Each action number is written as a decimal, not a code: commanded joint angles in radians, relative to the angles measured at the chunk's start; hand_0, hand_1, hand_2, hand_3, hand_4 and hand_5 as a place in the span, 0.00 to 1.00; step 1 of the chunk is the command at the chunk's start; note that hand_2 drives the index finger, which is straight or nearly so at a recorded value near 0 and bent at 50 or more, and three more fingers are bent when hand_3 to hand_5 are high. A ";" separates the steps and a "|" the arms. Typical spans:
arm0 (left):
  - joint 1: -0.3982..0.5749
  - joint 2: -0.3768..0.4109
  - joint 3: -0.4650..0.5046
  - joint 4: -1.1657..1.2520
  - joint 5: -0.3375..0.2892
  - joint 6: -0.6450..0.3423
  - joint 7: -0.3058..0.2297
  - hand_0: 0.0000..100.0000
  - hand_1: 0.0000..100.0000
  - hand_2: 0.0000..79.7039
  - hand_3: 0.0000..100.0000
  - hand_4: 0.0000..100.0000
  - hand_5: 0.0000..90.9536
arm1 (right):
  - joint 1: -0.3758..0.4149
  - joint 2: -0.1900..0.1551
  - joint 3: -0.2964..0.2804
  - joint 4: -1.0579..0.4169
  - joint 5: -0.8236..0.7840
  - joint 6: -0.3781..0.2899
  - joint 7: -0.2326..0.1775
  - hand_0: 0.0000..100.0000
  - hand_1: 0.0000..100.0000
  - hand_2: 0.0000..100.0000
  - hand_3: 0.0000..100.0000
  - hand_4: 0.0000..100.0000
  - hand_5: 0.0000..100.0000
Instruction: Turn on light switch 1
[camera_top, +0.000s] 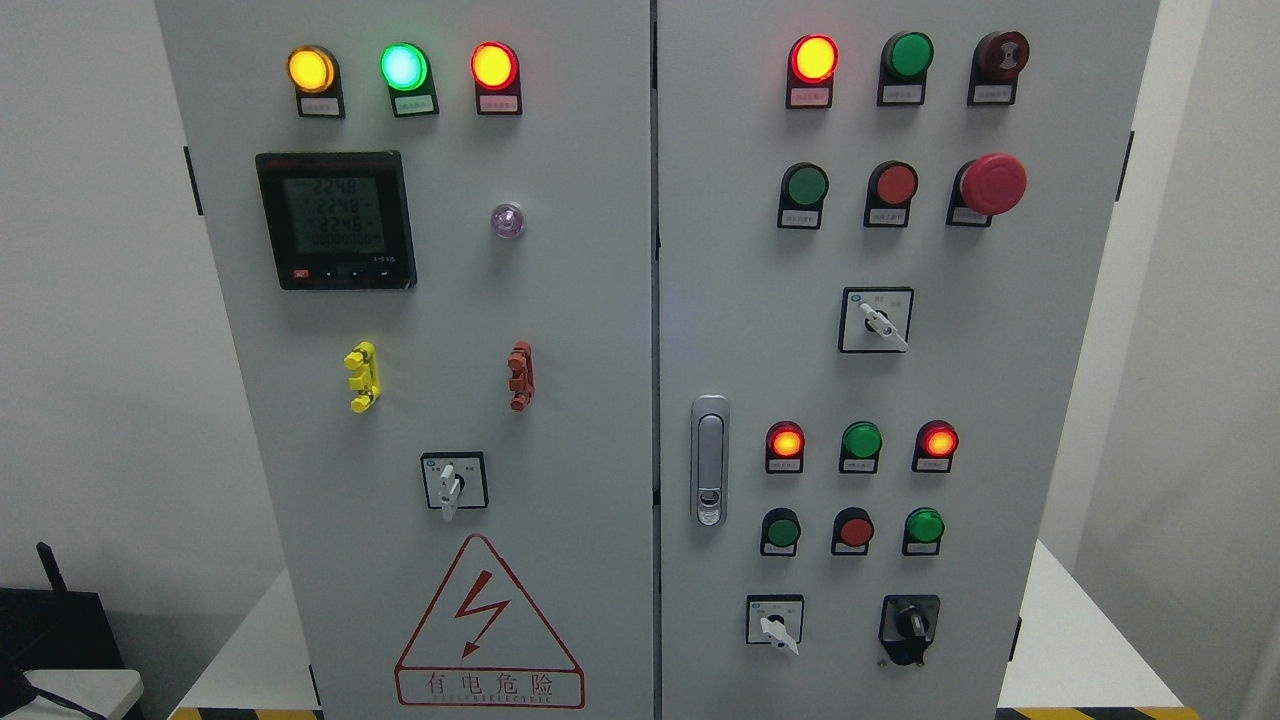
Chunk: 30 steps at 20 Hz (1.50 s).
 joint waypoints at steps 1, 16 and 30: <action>0.096 0.015 0.203 -0.309 -0.014 -0.058 -0.018 0.27 0.00 0.00 0.00 0.07 0.00 | 0.000 0.000 0.000 0.000 -0.017 0.000 0.000 0.12 0.39 0.00 0.00 0.00 0.00; 0.176 0.022 0.509 -0.777 -0.003 -0.171 -0.050 0.27 0.06 0.13 0.23 0.35 0.04 | 0.000 0.000 0.000 0.000 -0.017 0.000 0.000 0.12 0.39 0.00 0.00 0.00 0.00; 0.173 0.052 0.598 -1.292 0.139 -0.205 -0.124 0.12 0.30 0.30 0.43 0.54 0.37 | 0.000 0.000 0.000 0.000 -0.018 0.000 0.000 0.12 0.39 0.00 0.00 0.00 0.00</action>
